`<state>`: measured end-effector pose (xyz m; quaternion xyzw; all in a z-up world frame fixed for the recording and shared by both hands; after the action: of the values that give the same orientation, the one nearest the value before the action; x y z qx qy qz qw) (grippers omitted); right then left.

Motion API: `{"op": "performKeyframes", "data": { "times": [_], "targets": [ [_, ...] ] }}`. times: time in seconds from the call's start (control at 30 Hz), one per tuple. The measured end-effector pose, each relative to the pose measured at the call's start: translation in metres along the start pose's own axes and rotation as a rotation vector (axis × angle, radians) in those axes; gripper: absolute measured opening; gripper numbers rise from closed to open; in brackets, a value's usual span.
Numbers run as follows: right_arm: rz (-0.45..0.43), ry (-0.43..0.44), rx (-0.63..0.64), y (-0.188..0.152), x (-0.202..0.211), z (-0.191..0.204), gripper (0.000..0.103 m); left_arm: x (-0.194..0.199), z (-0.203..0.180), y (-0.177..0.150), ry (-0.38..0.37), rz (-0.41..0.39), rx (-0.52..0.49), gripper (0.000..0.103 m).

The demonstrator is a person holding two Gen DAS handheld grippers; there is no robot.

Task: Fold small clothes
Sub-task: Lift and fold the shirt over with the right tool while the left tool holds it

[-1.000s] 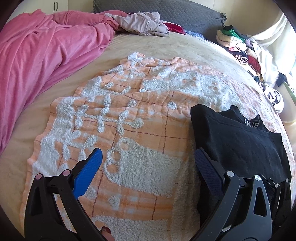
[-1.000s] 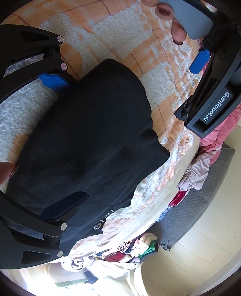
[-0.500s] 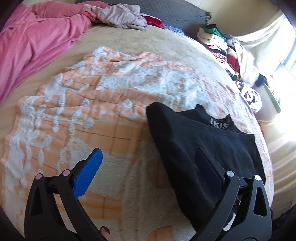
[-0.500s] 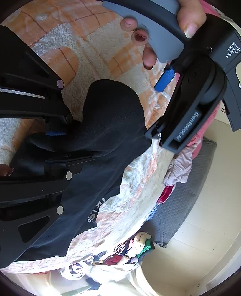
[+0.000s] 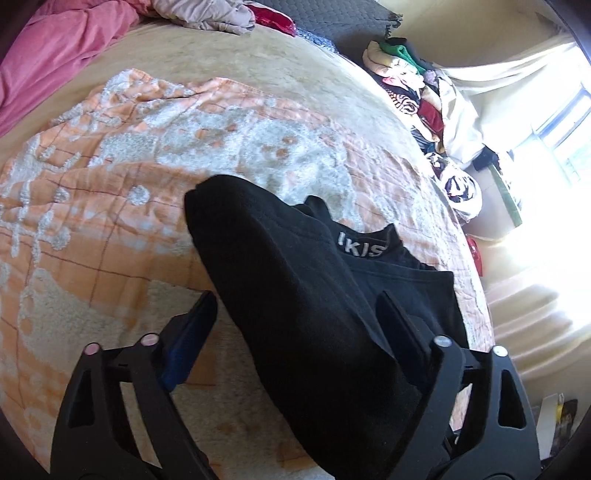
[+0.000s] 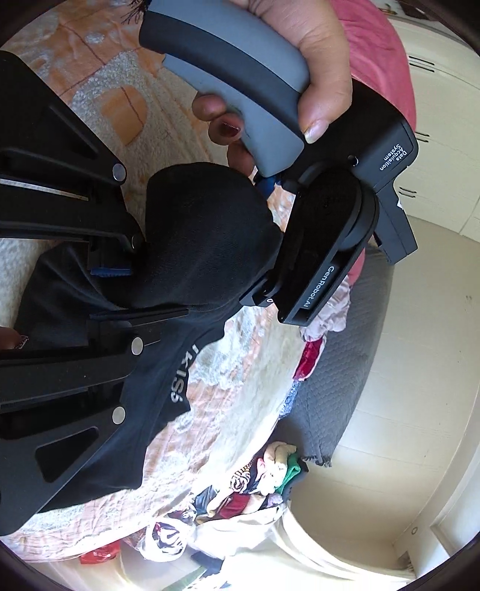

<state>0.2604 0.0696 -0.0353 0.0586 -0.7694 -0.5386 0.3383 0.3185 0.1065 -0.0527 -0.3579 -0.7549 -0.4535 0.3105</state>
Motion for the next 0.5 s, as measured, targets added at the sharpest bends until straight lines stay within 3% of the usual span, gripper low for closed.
{"op": "performKeyframes", "data": {
  "times": [0.03,0.13,0.5],
  "targets": [
    [-0.006,-0.008,-0.009,0.0,0.004,-0.005,0.011,-0.001,-0.009,0.0,-0.012,0.002,-0.005,0.054],
    [-0.029,-0.039,-0.04,-0.002,0.019,-0.022,0.01,0.001,-0.037,-0.001,-0.027,-0.01,-0.032,0.035],
    [-0.028,-0.092,-0.147,-0.021,0.068,-0.075,0.008,-0.001,-0.134,-0.004,-0.01,-0.022,-0.181,0.03]
  ]
}}
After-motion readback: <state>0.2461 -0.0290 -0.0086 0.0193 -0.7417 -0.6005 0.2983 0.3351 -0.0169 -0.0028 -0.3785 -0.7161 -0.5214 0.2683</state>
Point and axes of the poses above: each gripper's, at about its wrist camera, not at the fingertips, and x roughly against the way its jaws point, z to its left, y to its top, the point moved 9 cm from there along -x, roughly the way its jaws point, and after that the axes turned 5 degrees about y, right-handed, at the moved point
